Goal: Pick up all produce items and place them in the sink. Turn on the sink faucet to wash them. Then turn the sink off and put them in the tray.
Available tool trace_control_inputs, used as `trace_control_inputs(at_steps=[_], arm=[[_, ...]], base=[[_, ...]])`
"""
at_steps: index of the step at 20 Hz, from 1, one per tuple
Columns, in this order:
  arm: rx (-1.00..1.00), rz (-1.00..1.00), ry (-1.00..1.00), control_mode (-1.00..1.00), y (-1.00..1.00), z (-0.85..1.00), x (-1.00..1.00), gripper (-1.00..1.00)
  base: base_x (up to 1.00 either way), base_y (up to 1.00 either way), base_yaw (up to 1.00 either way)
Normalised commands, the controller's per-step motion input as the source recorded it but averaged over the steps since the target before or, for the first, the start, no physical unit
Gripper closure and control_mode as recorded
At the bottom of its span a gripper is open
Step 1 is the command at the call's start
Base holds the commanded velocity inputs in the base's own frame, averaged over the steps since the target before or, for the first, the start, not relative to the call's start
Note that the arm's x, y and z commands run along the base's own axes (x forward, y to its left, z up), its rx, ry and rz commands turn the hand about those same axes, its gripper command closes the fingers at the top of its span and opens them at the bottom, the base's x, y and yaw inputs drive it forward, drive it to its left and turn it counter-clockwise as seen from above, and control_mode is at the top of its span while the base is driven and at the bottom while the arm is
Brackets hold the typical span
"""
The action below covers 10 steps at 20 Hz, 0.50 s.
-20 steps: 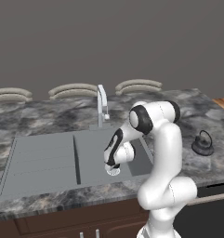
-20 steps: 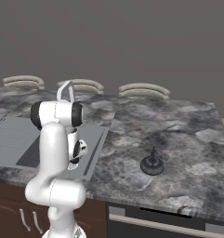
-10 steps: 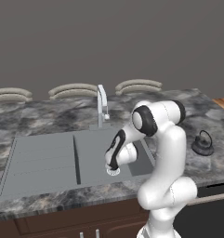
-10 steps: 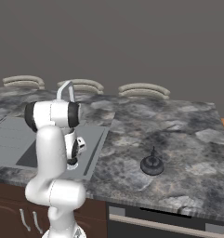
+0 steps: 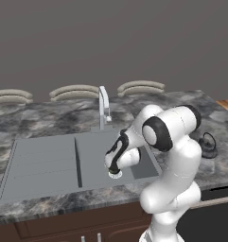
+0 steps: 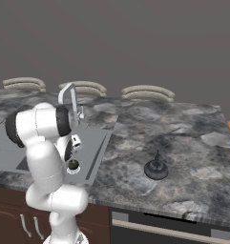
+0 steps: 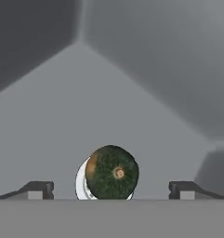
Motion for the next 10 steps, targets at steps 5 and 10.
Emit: trace_control_inputs(at_steps=[5,10], arm=[[0.09,0.00,-0.11,-1.00,-0.18,0.78,-0.23,-1.00],[0.13,0.00,-0.11,-1.00,-0.27,0.84,-0.26,-1.00]], base=[[0.00,0.00,0.00],[0.00,0.00,0.00]])
